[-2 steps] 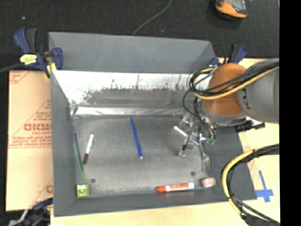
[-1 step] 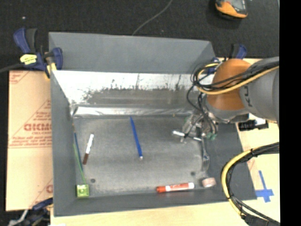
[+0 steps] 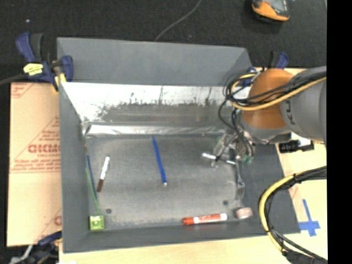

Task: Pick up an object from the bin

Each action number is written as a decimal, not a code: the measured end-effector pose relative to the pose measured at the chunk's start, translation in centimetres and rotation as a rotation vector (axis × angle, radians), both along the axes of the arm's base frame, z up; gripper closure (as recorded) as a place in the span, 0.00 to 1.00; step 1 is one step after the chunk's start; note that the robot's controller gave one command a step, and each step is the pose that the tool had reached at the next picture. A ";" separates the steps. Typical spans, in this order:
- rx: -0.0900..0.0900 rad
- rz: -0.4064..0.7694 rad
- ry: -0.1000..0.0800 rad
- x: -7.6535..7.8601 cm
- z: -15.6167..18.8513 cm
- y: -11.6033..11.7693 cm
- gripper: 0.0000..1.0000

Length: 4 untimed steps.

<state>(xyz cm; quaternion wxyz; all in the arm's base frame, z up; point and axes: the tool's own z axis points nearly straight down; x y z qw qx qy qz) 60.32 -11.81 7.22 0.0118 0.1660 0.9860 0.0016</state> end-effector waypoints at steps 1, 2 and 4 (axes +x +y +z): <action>0.001 -0.030 0.004 -1.1 6.1 1.6 1.00; 0.000 -0.042 -0.001 -0.6 13.8 0.1 1.00; 0.000 -0.065 -0.008 2.0 4.0 8.4 1.00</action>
Offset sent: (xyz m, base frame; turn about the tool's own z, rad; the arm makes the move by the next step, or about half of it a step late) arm -0.0087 0.0019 0.1329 0.0406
